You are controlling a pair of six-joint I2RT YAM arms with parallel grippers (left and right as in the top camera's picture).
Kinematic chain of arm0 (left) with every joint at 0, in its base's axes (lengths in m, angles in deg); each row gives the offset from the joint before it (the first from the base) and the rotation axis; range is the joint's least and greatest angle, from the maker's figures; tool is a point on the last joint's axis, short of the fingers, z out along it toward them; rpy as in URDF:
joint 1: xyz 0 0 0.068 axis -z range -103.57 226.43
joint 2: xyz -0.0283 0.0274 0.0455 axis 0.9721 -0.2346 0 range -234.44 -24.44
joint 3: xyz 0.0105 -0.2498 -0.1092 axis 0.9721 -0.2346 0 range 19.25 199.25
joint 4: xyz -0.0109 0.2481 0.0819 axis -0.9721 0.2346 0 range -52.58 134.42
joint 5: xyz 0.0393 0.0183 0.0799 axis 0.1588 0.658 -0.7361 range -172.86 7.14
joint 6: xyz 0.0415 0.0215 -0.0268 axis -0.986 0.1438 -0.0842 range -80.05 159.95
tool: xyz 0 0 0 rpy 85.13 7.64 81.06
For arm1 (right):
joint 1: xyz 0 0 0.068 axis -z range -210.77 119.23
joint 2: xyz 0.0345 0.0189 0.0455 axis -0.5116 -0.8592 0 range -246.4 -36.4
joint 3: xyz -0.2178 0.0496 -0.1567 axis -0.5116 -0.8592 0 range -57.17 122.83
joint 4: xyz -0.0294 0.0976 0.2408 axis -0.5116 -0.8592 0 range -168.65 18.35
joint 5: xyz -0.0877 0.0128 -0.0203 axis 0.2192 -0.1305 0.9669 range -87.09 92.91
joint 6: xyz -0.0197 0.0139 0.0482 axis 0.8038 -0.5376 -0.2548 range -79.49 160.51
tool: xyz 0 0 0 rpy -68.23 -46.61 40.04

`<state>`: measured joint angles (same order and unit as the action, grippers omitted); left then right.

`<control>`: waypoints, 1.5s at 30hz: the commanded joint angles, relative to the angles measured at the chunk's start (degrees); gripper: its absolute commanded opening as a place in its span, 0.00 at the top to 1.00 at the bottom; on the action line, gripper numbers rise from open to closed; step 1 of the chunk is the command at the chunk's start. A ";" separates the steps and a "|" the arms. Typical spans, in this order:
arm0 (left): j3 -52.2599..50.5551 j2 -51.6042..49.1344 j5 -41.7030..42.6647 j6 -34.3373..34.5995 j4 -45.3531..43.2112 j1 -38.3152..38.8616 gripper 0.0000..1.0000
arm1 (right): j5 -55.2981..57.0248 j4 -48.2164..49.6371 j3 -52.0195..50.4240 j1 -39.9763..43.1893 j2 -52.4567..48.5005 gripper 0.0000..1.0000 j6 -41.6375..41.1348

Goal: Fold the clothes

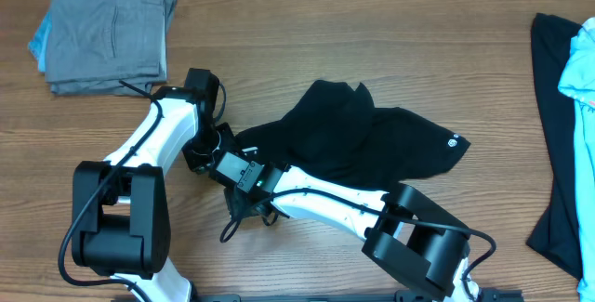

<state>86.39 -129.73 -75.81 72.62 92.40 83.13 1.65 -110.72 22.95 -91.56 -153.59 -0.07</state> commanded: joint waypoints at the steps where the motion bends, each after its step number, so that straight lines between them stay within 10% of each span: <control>1: 1.01 -0.02 0.44 -0.59 0.22 -0.04 0.96 | -0.50 1.31 -0.42 0.17 -1.40 0.33 -1.70; 11: 1.01 -0.02 0.42 -1.42 0.42 -0.04 0.96 | -0.26 0.04 -0.33 0.76 -1.40 0.96 -4.26; 45: 18.78 7.63 -5.49 -3.93 14.34 0.07 0.96 | 19.61 -17.86 1.42 19.50 34.49 0.96 -6.88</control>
<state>101.40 -128.53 -77.60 69.75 105.56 83.09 17.04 -127.17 22.90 -75.48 -125.13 -8.26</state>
